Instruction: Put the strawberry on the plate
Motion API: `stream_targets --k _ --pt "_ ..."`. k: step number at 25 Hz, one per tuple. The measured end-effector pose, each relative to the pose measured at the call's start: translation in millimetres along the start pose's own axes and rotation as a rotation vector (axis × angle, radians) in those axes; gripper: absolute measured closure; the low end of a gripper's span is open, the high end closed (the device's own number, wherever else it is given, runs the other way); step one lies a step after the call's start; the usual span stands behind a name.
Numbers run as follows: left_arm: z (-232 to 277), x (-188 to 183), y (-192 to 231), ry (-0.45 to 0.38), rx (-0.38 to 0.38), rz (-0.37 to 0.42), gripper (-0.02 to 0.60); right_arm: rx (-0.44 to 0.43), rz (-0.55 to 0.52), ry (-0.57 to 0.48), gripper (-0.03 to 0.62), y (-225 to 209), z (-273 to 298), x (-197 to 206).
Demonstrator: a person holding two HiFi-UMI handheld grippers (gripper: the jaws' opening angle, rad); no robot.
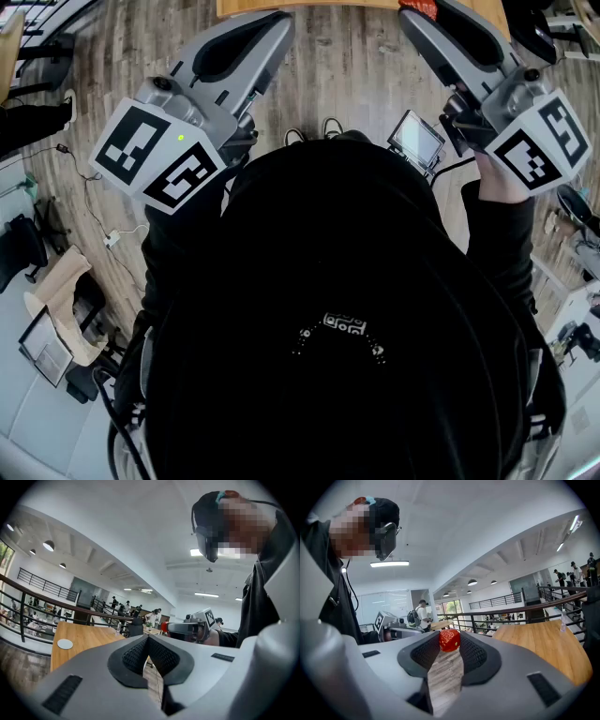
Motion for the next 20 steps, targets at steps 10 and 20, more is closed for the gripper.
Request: stream_targets --k 10,20 --pt "6.6 0.7 -6.1 0.01 -0.005 -0.007 0.581 0.038 0.028 -0.047 0.453 -21.4 -21.0 -0.9" --pt "55.4 -8.5 -14.7 0.059 0.019 0.026 0.581 0.065 0.047 -0.111 0.453 -74.9 -51.8 -15.6"
Point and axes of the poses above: the fingertips, and each gripper's own axes: z forward along the fingers, y to its left, x out of its underside, the point moved 4 cm from there along -z, backward along the fingers, and after that the axes turned 5 degrees about -y, right-handed, at the moved point
